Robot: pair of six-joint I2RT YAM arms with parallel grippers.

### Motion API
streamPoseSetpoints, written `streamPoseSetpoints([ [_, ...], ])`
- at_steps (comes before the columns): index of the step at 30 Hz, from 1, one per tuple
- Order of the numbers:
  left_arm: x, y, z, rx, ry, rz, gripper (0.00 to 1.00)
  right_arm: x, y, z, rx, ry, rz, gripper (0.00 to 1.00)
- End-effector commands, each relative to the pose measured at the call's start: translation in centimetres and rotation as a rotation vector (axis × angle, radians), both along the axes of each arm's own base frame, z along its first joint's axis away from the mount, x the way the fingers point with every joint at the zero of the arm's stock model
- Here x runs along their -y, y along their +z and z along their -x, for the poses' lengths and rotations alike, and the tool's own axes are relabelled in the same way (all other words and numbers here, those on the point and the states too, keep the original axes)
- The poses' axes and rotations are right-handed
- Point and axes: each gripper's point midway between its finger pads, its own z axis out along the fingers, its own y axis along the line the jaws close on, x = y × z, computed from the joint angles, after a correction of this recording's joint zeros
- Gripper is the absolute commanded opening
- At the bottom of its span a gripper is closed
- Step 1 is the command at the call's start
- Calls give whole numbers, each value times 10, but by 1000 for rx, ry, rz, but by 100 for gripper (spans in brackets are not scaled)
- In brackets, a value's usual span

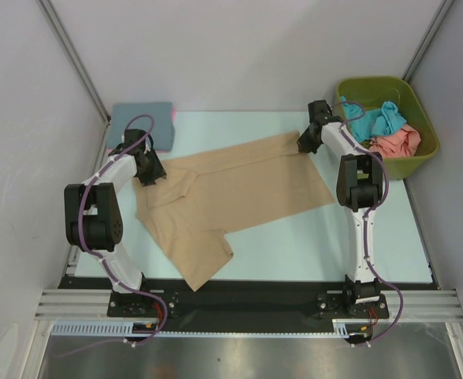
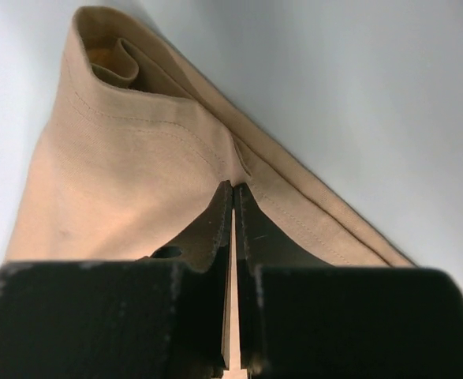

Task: Fold and stack the t-shirts
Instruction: Fold the tshirt

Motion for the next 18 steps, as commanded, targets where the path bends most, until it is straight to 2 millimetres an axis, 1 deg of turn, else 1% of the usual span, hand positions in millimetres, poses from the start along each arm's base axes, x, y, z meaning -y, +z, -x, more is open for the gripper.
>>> streamPoseSetpoints([
  [1, 0, 8, -2, 29, -13, 2, 48, 8, 46, -10, 93, -7, 45, 0],
  [6, -2, 10, -2, 31, -13, -7, 48, 14, 46, -9, 90, 18, 90, 1],
  [9, -7, 8, 5, 5, -6, -31, 50, 15, 48, -10, 105, 33, 103, 3],
  [10, -16, 8, 7, 2, 20, -60, 52, 13, 47, -10, 106, 42, 96, 4],
  [11, -18, 5, 11, -7, 22, -64, 53, 13, 46, -11, 108, 47, 94, 4],
  [15, -30, -4, 25, -62, 58, -78, 53, 6, 45, -14, 116, 58, 73, 4],
  [18, -38, -9, 31, -53, 79, -82, 54, 2, 46, -15, 124, 71, 65, 4],
])
